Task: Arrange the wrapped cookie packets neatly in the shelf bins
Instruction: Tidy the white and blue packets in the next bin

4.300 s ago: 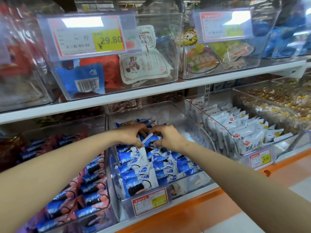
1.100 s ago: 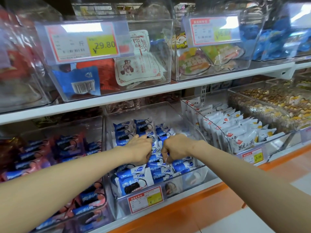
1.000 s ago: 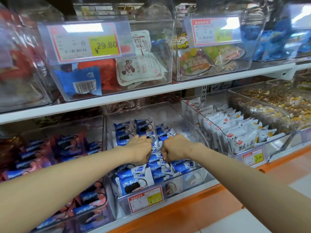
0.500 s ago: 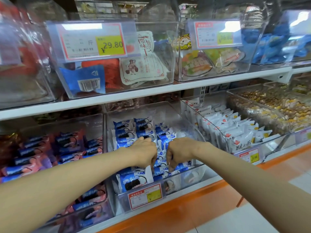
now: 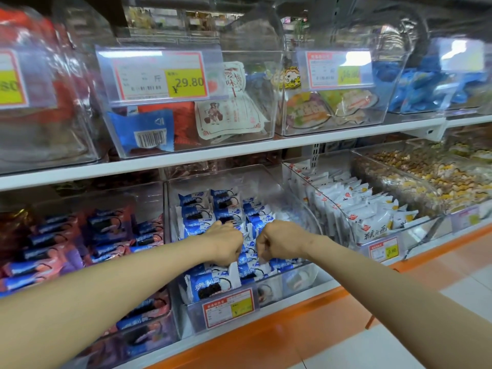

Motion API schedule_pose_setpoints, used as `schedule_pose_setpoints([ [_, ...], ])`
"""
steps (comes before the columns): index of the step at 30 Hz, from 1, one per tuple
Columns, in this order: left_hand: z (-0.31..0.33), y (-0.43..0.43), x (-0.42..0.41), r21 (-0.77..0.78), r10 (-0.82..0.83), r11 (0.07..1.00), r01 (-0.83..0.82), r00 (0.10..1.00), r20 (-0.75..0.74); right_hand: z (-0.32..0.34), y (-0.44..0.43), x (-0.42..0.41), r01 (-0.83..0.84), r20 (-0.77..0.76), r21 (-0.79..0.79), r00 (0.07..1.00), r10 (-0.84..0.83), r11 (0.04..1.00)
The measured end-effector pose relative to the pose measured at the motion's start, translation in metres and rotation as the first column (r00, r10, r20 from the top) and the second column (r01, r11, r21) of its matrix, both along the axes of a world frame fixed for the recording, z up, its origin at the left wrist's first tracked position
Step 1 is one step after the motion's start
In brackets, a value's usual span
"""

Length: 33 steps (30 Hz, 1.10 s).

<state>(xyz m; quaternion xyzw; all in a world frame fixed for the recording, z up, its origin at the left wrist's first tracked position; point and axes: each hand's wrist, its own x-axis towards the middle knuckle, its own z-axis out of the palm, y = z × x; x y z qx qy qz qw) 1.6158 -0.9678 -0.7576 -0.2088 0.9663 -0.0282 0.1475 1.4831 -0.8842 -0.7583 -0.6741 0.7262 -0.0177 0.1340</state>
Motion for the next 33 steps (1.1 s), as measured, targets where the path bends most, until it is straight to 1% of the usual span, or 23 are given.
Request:
schedule_pose_setpoints([
  [4, -0.001, -0.005, 0.002, 0.002, 0.022, 1.000, -0.022, 0.999, 0.026, -0.009, -0.002, -0.004, 0.005, -0.064, -0.073, 0.998, -0.009, 0.997],
  [5, -0.001, -0.005, 0.003, 0.008, 0.021, 1.000, -0.022, 0.999, 0.027, -0.009, -0.001, -0.007, 0.013, -0.047, -0.068, 0.999, -0.016, 0.998],
  [7, 0.000, -0.007, 0.004, 0.048, 0.015, 0.999, -0.015, 1.000, -0.002, 0.002, 0.002, -0.013, 0.040, 0.059, -0.046, 0.998, -0.038, 0.998],
  [8, 0.003, -0.007, 0.004, 0.087, 0.019, 0.996, -0.015, 0.999, -0.044, 0.011, 0.003, -0.016, 0.057, 0.111, -0.046, 0.993, -0.051, 0.997],
  [9, 0.007, -0.007, 0.006, 0.129, 0.027, 0.992, -0.014, 0.995, -0.098, 0.020, 0.004, -0.019, 0.056, 0.128, -0.056, 0.991, -0.049, 0.997],
  [10, 0.012, -0.007, 0.008, 0.163, 0.032, 0.987, -0.007, 0.987, -0.157, 0.026, 0.004, -0.022, 0.034, 0.094, -0.058, 0.995, -0.029, 0.998],
  [11, 0.018, -0.008, 0.011, 0.188, 0.035, 0.982, 0.005, 0.978, -0.208, 0.030, 0.004, -0.023, 0.001, 0.021, -0.027, 1.000, -0.001, 1.000],
  [12, 0.024, -0.010, 0.015, 0.206, 0.035, 0.978, 0.018, 0.967, -0.252, 0.030, 0.005, -0.022, -0.028, -0.056, 0.030, 0.998, 0.029, 0.999],
  [14, 0.035, -0.013, 0.027, 0.225, 0.055, 0.974, 0.017, 0.949, -0.310, 0.022, 0.008, -0.017, -0.045, -0.175, 0.193, 0.981, 0.080, 0.980],
  [15, 0.039, -0.015, 0.034, 0.220, 0.071, 0.976, 0.005, 0.940, -0.333, 0.018, 0.009, -0.015, -0.045, -0.216, 0.250, 0.971, 0.101, 0.967],
  [16, 0.043, -0.016, 0.042, 0.202, 0.082, 0.979, -0.009, 0.930, -0.358, 0.015, 0.010, -0.013, -0.044, -0.245, 0.272, 0.963, 0.114, 0.961],
  [20, 0.052, -0.017, 0.068, 0.133, 0.115, 0.990, -0.057, 0.863, -0.491, 0.018, 0.013, -0.010, -0.069, -0.307, 0.291, 0.938, 0.161, 0.954],
  [24, 0.054, -0.018, 0.088, 0.176, 0.229, 0.972, -0.154, 0.775, -0.589, 0.012, 0.013, -0.010, -0.093, -0.363, 0.267, 0.912, 0.189, 0.959],
  [28, 0.047, -0.019, 0.100, 0.206, 0.270, 0.962, -0.178, 0.712, -0.648, 0.009, 0.018, -0.015, -0.158, -0.335, 0.147, 0.921, 0.200, 0.976],
  [30, 0.043, -0.017, 0.104, 0.224, 0.272, 0.961, -0.160, 0.684, -0.677, 0.007, 0.018, -0.015, -0.156, -0.349, 0.161, 0.915, 0.204, 0.974],
  [32, 0.039, -0.013, 0.106, 0.243, 0.277, 0.959, -0.145, 0.660, -0.698, 0.015, 0.015, -0.015, -0.130, -0.316, 0.195, 0.930, 0.188, 0.972],
  [33, 0.037, -0.013, 0.107, 0.249, 0.277, 0.959, -0.137, 0.652, -0.706, 0.022, 0.010, -0.016, -0.098, -0.280, 0.147, 0.950, 0.136, 0.984],
])
